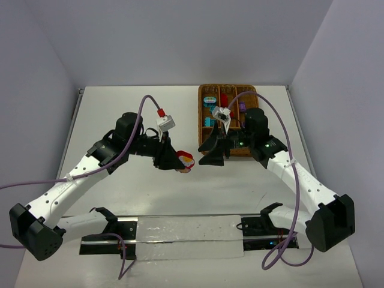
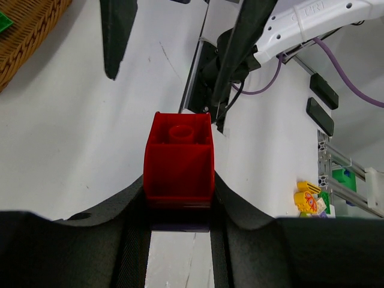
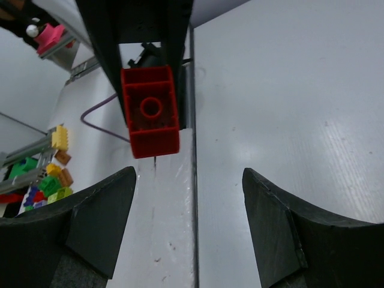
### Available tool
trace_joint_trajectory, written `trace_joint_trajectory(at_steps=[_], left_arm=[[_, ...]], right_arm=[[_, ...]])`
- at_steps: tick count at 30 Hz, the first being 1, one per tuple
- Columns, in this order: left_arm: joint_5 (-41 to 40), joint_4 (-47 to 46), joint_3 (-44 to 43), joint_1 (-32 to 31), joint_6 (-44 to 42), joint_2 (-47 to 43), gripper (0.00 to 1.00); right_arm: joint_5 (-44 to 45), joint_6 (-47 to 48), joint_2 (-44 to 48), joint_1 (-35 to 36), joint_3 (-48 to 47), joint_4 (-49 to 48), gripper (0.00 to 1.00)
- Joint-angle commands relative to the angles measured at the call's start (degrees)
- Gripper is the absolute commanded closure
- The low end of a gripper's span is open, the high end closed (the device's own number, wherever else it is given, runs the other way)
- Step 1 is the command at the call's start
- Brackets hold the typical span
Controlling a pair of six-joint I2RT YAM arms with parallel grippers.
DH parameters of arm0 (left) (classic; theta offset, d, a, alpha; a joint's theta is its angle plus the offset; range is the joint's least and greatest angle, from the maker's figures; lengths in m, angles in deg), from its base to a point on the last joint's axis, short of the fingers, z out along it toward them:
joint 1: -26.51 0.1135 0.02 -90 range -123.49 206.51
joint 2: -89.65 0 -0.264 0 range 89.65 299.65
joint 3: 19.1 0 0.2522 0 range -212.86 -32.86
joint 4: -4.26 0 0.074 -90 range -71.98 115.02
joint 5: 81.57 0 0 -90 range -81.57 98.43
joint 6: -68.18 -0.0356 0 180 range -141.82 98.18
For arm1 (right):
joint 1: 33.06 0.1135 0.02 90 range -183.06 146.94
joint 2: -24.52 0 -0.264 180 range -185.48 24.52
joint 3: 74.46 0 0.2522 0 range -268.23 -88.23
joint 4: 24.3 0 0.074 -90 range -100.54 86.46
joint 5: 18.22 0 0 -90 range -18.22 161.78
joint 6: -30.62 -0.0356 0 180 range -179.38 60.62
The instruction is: Sort the legos into containers by color
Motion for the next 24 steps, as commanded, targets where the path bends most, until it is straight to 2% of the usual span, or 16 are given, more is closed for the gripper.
trace_joint_trajectory(at_steps=[1, 9, 17, 24], left_arm=[[1.99, -1.73, -2.88, 0.32, -1.47, -1.09, 1.00], [2.75, -3.16, -2.17, 0.37, -0.68, -1.00, 1.00], [2.99, -3.75, -1.49, 0.32, -0.33, -2.24, 1.00], [3.13, -3.67, -1.21, 0.32, -0.62, -2.73, 1.00]], right_arm=[[-7.22, -0.33, 2.55, 0.78, -2.49, -2.31, 0.20], [-6.17, -3.67, -0.15, 4.63, -5.31, -3.49, 0.17], [-3.85, -8.56, -4.12, 8.03, -6.97, -9.44, 0.17], [-3.80, -9.66, -6.39, 9.12, -8.48, -10.11, 0.26]])
